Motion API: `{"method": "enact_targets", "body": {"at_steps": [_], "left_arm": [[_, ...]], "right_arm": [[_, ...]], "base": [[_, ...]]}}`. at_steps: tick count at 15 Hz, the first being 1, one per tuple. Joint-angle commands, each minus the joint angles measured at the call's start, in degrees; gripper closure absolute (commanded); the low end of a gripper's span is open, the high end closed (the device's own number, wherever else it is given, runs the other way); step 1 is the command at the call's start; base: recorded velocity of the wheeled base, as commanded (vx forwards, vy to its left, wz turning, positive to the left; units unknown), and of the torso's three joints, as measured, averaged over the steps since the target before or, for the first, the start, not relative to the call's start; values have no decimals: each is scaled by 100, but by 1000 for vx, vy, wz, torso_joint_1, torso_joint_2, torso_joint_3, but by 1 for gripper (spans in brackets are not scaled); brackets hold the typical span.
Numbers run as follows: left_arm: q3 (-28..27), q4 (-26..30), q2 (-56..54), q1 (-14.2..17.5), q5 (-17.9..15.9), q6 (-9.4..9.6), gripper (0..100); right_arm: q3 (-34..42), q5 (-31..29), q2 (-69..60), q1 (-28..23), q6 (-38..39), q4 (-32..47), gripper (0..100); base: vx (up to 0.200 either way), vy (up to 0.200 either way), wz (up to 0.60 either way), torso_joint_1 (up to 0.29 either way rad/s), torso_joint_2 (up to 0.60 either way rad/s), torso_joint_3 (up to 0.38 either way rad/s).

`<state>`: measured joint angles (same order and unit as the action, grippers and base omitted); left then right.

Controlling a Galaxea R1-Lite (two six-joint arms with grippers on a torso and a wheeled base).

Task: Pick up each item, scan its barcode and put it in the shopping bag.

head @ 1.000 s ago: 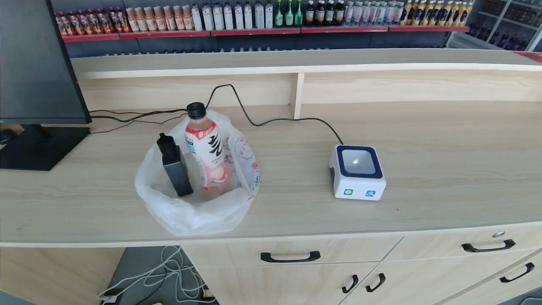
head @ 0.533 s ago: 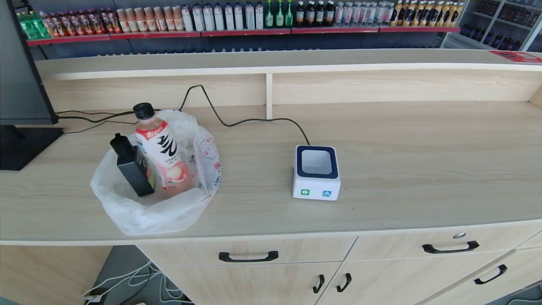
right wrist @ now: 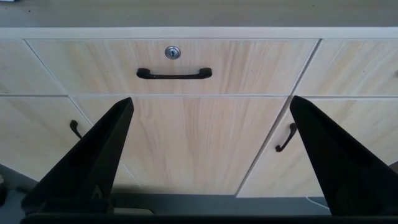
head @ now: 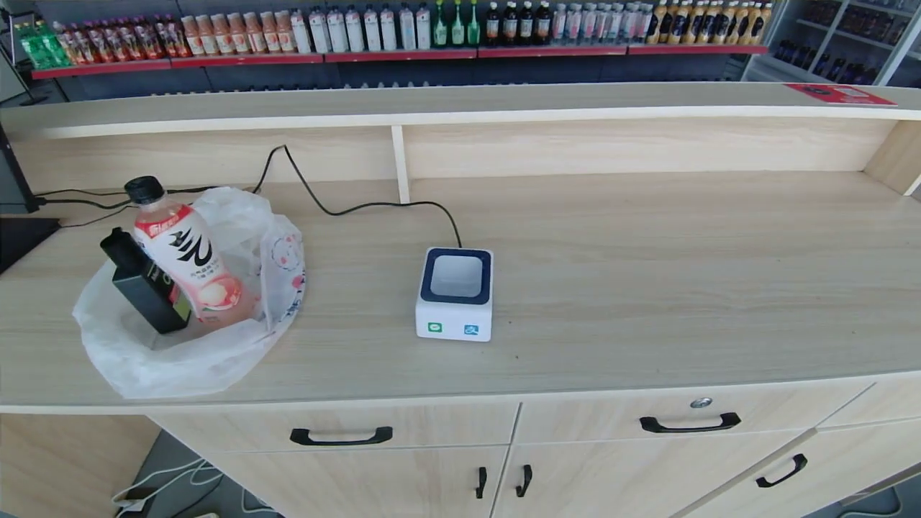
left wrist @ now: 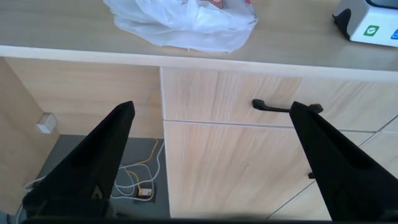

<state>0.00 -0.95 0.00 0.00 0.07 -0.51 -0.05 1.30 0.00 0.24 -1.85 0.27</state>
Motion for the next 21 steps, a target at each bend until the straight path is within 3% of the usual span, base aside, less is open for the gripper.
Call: {"method": "enact_targets", "body": {"at_steps": [1,8,12,21], "left_arm": [[0,-2,9,0,1,-2,0],[0,-2,9,0,1,-2,0],[0,-2,9,0,1,-2,0],[0,-2,9,0,1,-2,0]], "right_arm": [[-4,1,0,2,-8,0,0],[-4,1,0,2,-26,0,0],[-4,1,0,2,-17,0,0],[5,1,0,2,1,0,0]], "base": [[0,-200,0,-2,2,-2],[0,-200,0,4,2,2],[0,0,0,0,0,0],[-200,0,0,1,2,2]]}}
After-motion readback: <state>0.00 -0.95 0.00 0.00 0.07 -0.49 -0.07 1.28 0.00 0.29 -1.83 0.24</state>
